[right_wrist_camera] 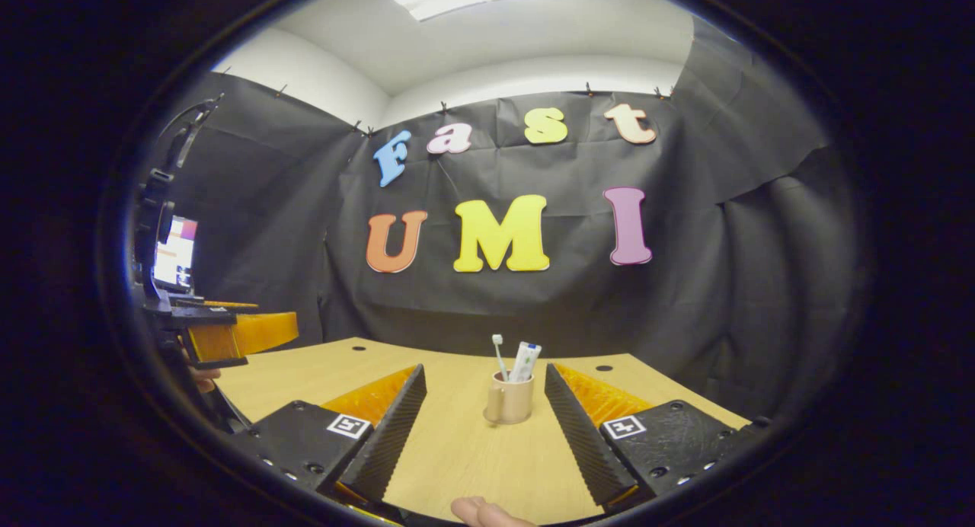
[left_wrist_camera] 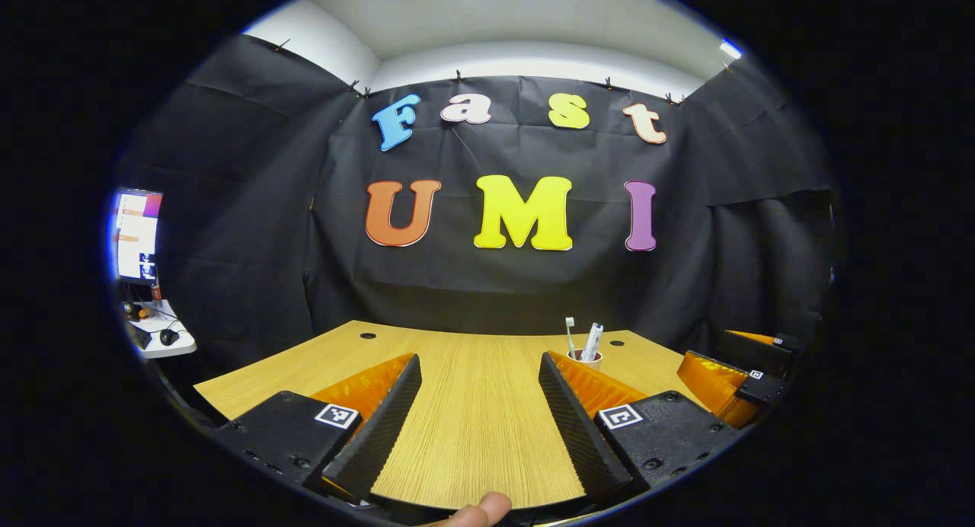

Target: Put the toothbrush and toothpaste on the desktop into the cup, then pick up the cup and place it on the coaster on the desktop.

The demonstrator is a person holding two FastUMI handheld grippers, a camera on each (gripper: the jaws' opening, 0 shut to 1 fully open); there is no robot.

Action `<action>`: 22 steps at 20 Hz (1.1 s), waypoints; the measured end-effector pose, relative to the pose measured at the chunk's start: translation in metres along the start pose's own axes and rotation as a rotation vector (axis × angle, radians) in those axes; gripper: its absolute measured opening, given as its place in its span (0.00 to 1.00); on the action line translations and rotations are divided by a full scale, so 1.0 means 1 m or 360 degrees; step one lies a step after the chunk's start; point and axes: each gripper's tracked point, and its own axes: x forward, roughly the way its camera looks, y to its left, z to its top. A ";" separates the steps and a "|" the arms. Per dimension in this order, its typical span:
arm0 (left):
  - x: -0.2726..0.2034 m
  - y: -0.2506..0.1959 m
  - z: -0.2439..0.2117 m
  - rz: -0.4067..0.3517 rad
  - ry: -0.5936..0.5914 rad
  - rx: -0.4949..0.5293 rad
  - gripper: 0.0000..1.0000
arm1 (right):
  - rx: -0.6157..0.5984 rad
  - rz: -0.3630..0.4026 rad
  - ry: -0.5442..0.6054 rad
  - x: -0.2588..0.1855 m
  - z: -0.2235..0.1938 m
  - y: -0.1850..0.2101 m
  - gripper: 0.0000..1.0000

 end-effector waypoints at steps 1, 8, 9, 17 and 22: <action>0.000 -0.003 0.001 -0.0016 -0.0011 0.0000 0.98 | -0.0009 -0.0016 0.0002 -0.001 0.002 -0.002 0.96; -0.001 -0.008 -0.009 -0.0038 0.0016 -0.0021 0.98 | 0.0001 -0.0016 -0.0048 -0.009 0.022 -0.010 0.94; -0.001 -0.007 -0.010 -0.0034 0.0017 -0.0014 0.98 | 0.0008 -0.0014 -0.0051 -0.009 0.022 -0.010 0.94; -0.002 0.002 -0.011 0.0020 0.0011 0.0000 0.98 | 0.0013 -0.0055 -0.0017 -0.007 0.017 -0.019 0.94; -0.003 -0.009 -0.011 -0.0019 0.0006 -0.0001 0.98 | 0.0015 -0.0066 -0.0012 -0.007 0.016 -0.024 0.96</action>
